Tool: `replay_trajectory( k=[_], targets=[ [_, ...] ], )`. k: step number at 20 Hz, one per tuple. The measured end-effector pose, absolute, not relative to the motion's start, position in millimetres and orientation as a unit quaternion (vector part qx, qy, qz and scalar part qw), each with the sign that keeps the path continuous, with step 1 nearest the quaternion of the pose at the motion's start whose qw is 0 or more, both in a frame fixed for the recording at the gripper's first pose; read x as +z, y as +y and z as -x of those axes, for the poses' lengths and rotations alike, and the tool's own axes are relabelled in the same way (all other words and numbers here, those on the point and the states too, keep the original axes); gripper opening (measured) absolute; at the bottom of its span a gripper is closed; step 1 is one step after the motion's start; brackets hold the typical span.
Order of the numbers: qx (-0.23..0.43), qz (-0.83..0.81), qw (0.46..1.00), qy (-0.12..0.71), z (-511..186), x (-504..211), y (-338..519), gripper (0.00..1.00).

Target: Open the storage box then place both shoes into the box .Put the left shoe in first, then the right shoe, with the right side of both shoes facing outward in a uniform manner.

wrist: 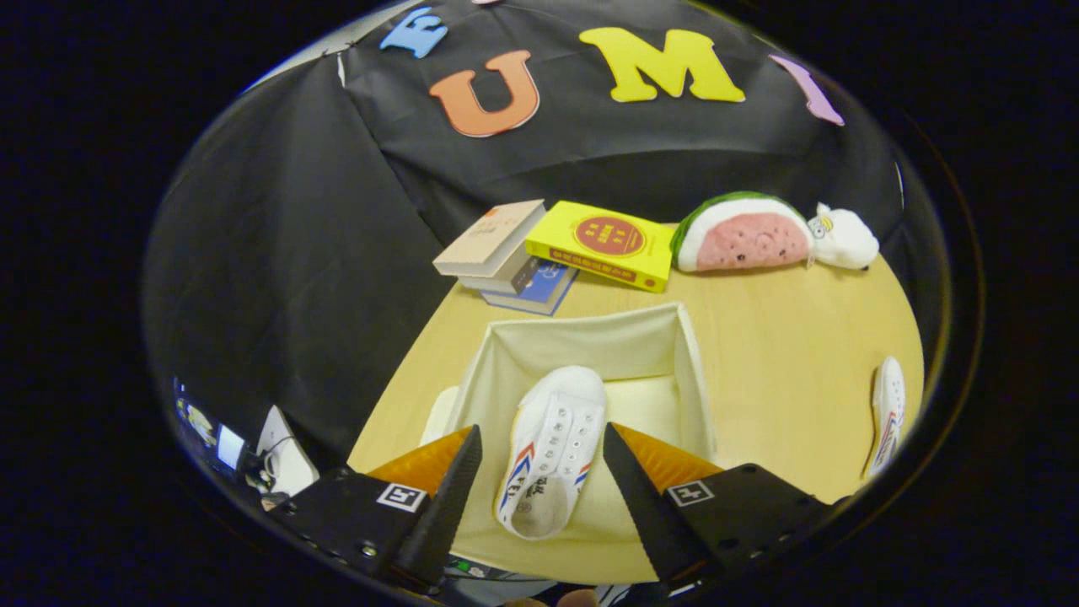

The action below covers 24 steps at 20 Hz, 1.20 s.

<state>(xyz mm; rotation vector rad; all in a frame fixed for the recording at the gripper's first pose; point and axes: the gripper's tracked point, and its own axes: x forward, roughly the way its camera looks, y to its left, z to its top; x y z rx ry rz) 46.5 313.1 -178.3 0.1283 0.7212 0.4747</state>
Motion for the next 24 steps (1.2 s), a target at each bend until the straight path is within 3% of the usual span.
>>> replay_trajectory(
  k=[4, 11, 16, 24],
  targets=[
    [0.221, -0.016, 0.931, 0.291, -38, -146, 252, 0.95],
    [0.164, 0.013, 0.962, 0.218, -28, -127, 96, 0.96],
    [0.1, -0.011, 0.966, 0.24, -35, -162, -19, 0.96],
    [0.061, -0.01, 0.953, 0.297, -49, -244, -141, 0.96]
  ],
)
